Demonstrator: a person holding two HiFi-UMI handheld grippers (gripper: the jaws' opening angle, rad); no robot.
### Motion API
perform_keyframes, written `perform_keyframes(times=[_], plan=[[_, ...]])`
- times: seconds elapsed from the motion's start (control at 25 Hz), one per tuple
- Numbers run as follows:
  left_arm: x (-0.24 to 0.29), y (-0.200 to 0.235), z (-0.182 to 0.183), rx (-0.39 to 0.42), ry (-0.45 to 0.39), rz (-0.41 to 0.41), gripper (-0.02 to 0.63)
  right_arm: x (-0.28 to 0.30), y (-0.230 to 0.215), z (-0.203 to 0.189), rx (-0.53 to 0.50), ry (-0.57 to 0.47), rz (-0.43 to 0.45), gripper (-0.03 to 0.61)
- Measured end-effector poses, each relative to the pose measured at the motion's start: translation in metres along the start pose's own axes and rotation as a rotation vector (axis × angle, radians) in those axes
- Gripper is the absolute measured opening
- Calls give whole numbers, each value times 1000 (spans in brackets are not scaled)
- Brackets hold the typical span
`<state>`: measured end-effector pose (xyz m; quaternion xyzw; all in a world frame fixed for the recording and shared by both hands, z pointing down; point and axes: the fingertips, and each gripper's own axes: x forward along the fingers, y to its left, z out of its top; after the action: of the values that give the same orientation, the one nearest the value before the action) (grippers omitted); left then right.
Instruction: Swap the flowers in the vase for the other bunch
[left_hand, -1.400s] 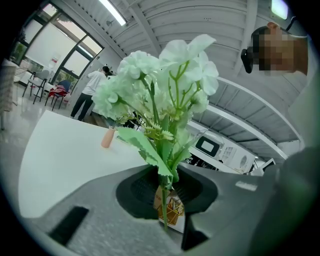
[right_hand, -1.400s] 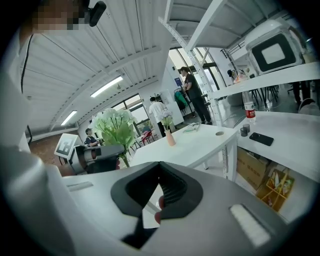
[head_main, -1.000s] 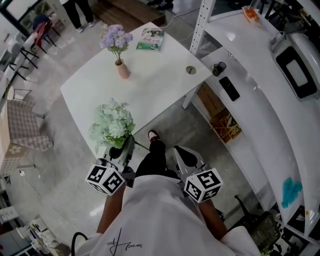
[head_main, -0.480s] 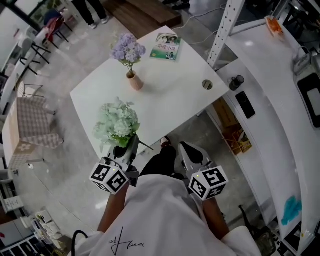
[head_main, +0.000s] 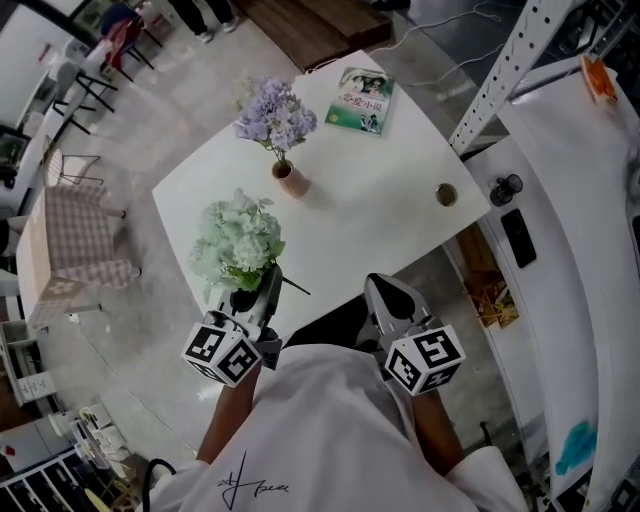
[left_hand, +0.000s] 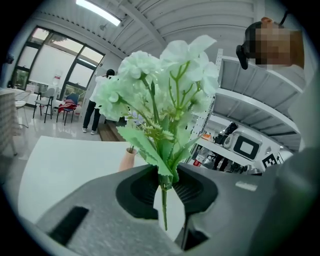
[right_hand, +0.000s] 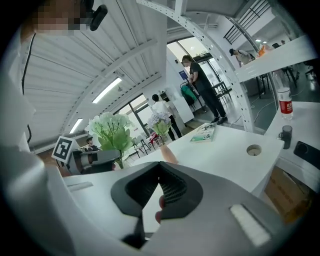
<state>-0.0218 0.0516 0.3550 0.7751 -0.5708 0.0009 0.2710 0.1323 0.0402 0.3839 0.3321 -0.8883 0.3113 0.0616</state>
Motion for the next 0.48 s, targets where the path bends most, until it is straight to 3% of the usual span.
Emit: perform_keyframes(times=[0.48], plan=[[15, 38, 25, -39, -57, 103, 75, 71, -8, 29, -34, 55, 110, 8]])
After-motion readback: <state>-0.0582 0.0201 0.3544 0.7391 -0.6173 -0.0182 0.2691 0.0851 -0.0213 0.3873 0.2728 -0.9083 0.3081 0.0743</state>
